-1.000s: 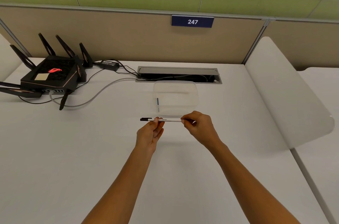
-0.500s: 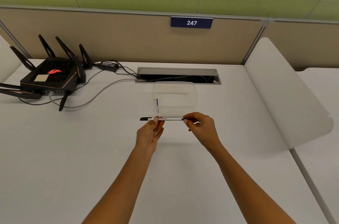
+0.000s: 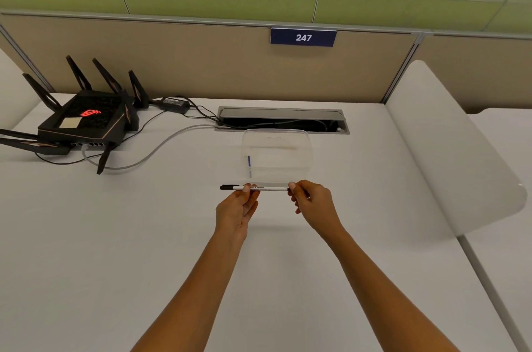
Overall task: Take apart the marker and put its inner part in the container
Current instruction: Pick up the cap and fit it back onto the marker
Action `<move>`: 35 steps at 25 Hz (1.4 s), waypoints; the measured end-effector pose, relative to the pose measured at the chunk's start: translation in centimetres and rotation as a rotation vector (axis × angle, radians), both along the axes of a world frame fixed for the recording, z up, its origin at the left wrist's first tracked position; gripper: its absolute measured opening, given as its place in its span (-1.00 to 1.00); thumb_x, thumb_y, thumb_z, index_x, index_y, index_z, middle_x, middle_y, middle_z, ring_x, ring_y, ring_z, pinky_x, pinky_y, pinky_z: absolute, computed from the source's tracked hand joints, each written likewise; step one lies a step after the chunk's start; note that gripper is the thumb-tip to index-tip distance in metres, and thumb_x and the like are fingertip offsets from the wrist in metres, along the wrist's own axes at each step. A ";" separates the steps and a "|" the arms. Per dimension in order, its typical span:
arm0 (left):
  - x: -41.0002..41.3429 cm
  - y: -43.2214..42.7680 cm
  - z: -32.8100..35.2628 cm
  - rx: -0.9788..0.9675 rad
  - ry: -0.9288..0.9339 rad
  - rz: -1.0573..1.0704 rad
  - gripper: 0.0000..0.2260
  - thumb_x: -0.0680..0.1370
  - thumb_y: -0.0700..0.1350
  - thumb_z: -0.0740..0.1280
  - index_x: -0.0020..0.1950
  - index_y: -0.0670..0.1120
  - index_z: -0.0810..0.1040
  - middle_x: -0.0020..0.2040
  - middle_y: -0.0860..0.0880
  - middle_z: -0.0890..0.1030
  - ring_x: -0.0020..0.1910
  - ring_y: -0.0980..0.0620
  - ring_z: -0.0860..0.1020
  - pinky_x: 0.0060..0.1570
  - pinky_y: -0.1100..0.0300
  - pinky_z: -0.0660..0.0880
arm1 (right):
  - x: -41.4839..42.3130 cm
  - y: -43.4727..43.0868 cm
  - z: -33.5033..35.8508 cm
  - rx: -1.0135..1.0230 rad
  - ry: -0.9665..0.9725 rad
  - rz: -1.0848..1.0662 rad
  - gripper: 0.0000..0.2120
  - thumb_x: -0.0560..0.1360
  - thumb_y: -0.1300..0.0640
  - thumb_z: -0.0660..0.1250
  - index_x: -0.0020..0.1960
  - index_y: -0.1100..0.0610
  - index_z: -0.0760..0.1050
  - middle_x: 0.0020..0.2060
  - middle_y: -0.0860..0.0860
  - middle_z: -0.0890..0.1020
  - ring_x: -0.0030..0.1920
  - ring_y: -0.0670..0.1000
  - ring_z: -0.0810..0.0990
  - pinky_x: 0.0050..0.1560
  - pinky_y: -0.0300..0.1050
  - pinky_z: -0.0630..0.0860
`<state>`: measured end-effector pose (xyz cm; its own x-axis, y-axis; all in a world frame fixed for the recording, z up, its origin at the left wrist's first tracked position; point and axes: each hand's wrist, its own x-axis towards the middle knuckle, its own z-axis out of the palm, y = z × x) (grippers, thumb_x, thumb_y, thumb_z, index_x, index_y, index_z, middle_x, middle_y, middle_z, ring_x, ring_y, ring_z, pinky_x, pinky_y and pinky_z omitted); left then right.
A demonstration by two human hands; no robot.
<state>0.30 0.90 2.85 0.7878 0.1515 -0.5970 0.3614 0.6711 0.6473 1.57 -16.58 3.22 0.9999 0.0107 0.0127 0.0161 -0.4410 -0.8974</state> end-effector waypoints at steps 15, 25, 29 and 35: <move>0.1 -0.3 0.5 0.071 -0.022 0.053 -0.76 0.57 -0.21 0.34 0.21 -0.26 0.57 0.10 -0.13 0.66 0.06 -0.02 0.64 0.16 0.09 0.49 | -0.6 0.4 -0.3 0.111 -0.005 -0.075 -0.88 0.57 0.00 0.28 -0.11 -0.11 0.56 -0.29 -0.06 0.66 -0.30 -0.12 0.62 -0.40 -0.24 0.57; 0.0 -0.2 0.8 0.079 -0.012 0.059 -0.77 0.56 -0.21 0.34 0.19 -0.26 0.58 0.07 -0.13 0.66 0.06 -0.03 0.64 0.24 0.04 0.48 | -0.9 0.7 -0.6 0.122 0.005 -0.090 -0.92 0.55 0.02 0.32 -0.09 -0.04 0.57 -0.30 -0.04 0.65 -0.32 -0.09 0.63 -0.39 -0.25 0.54; -0.2 -0.3 0.8 0.068 -0.010 0.056 -0.75 0.56 -0.21 0.34 0.21 -0.27 0.57 0.11 -0.14 0.66 0.08 -0.04 0.64 0.23 0.05 0.49 | -1.0 1.1 -0.7 0.130 0.046 -0.112 -0.72 0.58 -0.09 0.24 -0.20 0.03 0.56 -0.40 -0.03 0.60 -0.43 -0.14 0.55 -0.43 -0.34 0.45; -0.3 -0.1 1.0 0.084 -0.012 0.063 -0.75 0.56 -0.21 0.34 0.21 -0.27 0.57 0.11 -0.16 0.66 0.11 -0.06 0.64 0.25 0.03 0.49 | -1.4 1.3 -0.9 0.154 0.011 -0.116 -0.87 0.58 0.00 0.27 -0.11 -0.04 0.54 -0.36 0.01 0.64 -0.38 -0.08 0.60 -0.38 -0.20 0.51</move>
<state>0.02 0.76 3.81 0.7822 0.2504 -0.5705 0.3116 0.6356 0.7064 0.15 -15.32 2.28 0.9943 -0.1063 -0.0061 -0.0375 -0.2962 -0.9544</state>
